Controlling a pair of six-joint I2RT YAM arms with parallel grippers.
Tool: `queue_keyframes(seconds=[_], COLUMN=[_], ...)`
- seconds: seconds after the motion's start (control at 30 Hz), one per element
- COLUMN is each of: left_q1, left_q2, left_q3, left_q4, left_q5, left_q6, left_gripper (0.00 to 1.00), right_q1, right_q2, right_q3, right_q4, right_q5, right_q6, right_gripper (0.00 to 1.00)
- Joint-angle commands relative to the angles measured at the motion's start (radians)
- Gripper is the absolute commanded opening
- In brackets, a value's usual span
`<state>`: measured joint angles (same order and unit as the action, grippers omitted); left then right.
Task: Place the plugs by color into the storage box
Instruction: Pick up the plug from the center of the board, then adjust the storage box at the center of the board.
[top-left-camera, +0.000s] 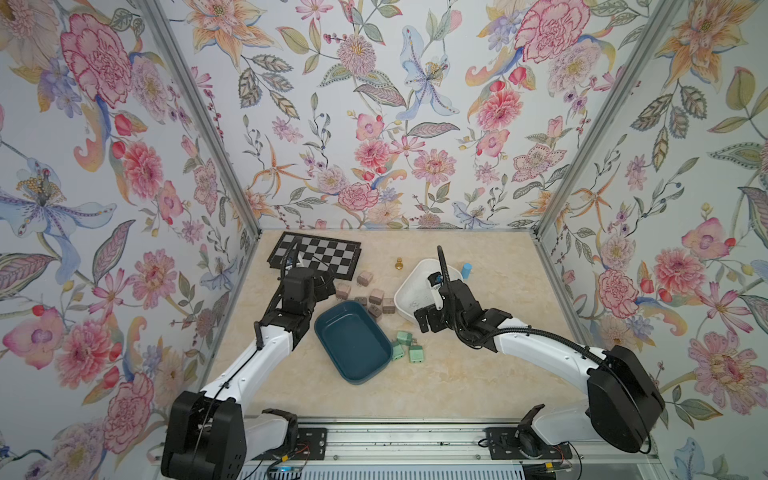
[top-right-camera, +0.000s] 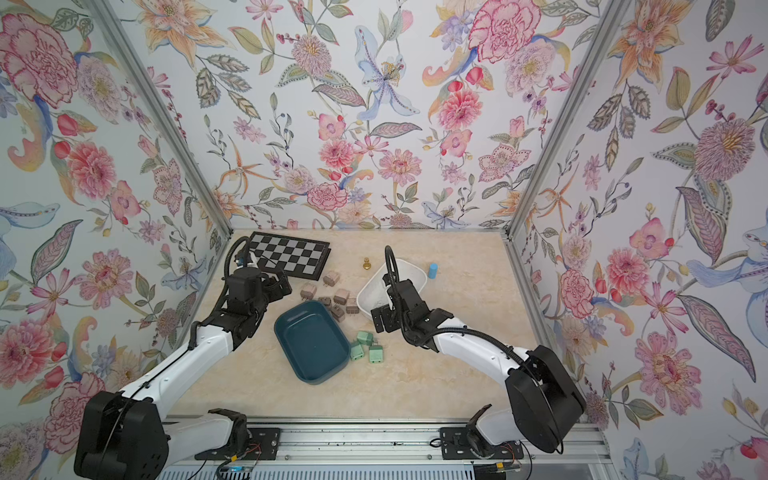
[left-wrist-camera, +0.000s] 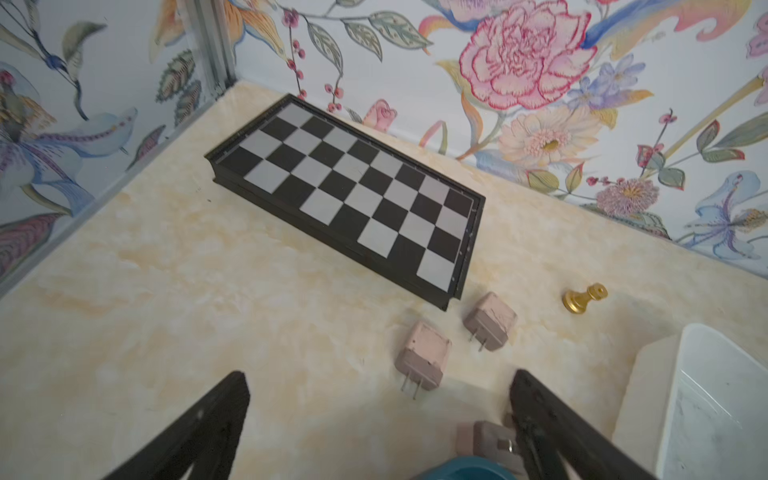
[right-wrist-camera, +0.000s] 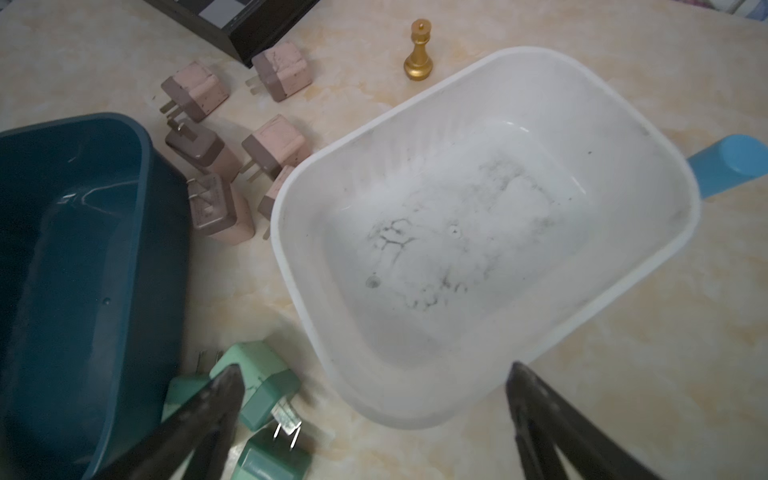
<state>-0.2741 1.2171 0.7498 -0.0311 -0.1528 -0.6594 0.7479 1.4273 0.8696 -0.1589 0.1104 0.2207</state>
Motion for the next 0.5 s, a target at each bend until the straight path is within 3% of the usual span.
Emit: queue_keyframes(seconds=[0.0, 0.2, 0.47], left_q1=[-0.064, -0.16, -0.199], left_q2=[-0.004, -0.014, -0.058], left_q3=[-0.032, -0.094, -0.166], left_q4=[-0.18, -0.217, -0.276], left_q5=[0.074, 0.101, 0.119], left_q6=[-0.175, -0.293, -0.34], left_gripper=[0.99, 0.99, 0.95], right_q1=[0.037, 0.108, 0.147], right_q2=[0.006, 0.016, 0.101], right_q3=[0.003, -0.037, -0.054], right_q4=[-0.108, -0.125, -0.123], right_q5=[-0.036, -0.059, -0.05], right_q6=[0.091, 0.191, 0.261], right_gripper=[1.0, 0.94, 0.86])
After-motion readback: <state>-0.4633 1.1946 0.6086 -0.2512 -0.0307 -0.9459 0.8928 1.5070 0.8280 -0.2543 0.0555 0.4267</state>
